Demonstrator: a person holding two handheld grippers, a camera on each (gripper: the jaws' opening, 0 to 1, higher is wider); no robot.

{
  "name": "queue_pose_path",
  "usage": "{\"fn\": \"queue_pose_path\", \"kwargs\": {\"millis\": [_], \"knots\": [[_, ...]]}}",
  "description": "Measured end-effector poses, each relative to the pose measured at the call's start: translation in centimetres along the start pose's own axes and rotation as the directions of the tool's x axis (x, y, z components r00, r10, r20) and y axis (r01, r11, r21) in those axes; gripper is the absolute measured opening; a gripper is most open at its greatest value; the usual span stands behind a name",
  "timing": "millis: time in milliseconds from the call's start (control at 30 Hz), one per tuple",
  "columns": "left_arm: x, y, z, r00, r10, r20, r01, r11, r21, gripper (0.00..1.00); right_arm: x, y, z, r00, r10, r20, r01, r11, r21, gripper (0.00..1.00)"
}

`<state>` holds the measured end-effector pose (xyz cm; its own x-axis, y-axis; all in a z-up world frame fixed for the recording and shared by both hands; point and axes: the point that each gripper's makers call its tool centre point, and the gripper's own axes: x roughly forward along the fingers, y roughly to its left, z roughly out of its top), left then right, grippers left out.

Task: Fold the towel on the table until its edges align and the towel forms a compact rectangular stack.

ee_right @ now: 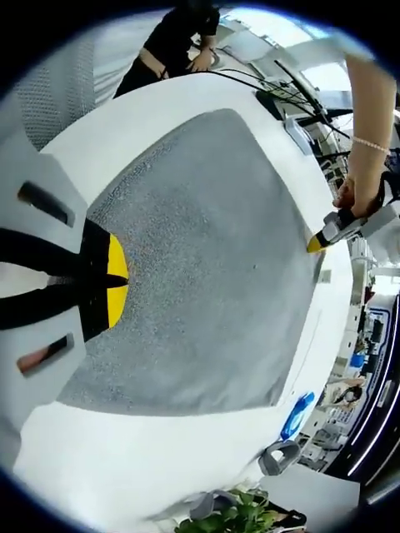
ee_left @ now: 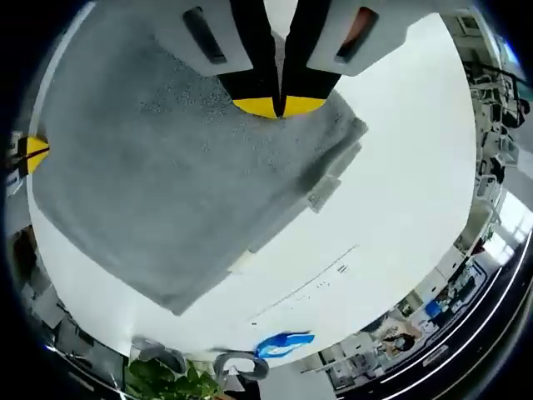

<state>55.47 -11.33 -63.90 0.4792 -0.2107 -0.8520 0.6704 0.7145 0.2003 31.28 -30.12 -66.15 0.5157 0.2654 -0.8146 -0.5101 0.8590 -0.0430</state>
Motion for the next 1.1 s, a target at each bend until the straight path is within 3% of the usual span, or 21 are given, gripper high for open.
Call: {"fn": "queue_pose_path", "kwargs": {"millis": [133, 267, 333, 533, 633, 767, 833, 867, 1100], "knots": [[-2.5, 0.6, 1.2, 0.994, 0.064, 0.093, -0.062, 0.998, -0.022, 0.01, 0.0, -0.1, 0.1, 1.000, 0.028, -0.007, -0.028, 1.000, 0.007, 0.00], [-6.1, -1.5, 1.6, 0.977, 0.024, 0.210, 0.009, 0.988, -0.156, 0.01, 0.0, 0.0, 0.0, 0.999, 0.052, -0.005, -0.051, 0.998, 0.027, 0.00], [-7.4, -2.6, 1.2, 0.967, 0.016, 0.256, 0.030, 0.984, -0.174, 0.01, 0.0, 0.1, 0.0, 0.998, 0.058, -0.005, -0.058, 0.998, 0.016, 0.00], [-11.1, -8.1, -1.8, 0.944, -0.039, 0.327, 0.075, 0.992, -0.098, 0.01, -0.1, 0.2, 0.0, 0.995, 0.100, -0.014, -0.101, 0.994, -0.040, 0.00], [-12.5, -11.0, -3.0, 0.926, -0.088, 0.368, 0.115, 0.992, -0.053, 0.03, -0.1, 0.2, 0.0, 0.989, 0.148, -0.011, -0.149, 0.988, -0.038, 0.00], [-12.7, -14.7, -4.8, 0.917, -0.190, 0.351, 0.193, 0.981, 0.027, 0.08, -0.3, 0.6, -0.1, 0.973, 0.232, -0.014, -0.233, 0.968, -0.090, 0.02], [-12.7, -17.0, -6.0, 0.894, -0.277, 0.351, 0.281, 0.959, 0.041, 0.15, -0.4, 0.6, -0.2, 0.965, 0.262, -0.027, -0.264, 0.959, -0.101, 0.02], [-12.7, -18.3, -6.8, 0.874, -0.338, 0.348, 0.355, 0.935, 0.017, 0.20, -0.4, 0.7, -0.1, 0.962, 0.272, -0.033, -0.274, 0.957, -0.098, 0.04], [-11.6, -19.6, -9.8, 0.890, -0.354, 0.288, 0.355, 0.933, 0.047, 0.28, -1.3, 2.7, -0.6, 0.924, 0.379, -0.054, -0.383, 0.906, -0.182, 0.26]]}}
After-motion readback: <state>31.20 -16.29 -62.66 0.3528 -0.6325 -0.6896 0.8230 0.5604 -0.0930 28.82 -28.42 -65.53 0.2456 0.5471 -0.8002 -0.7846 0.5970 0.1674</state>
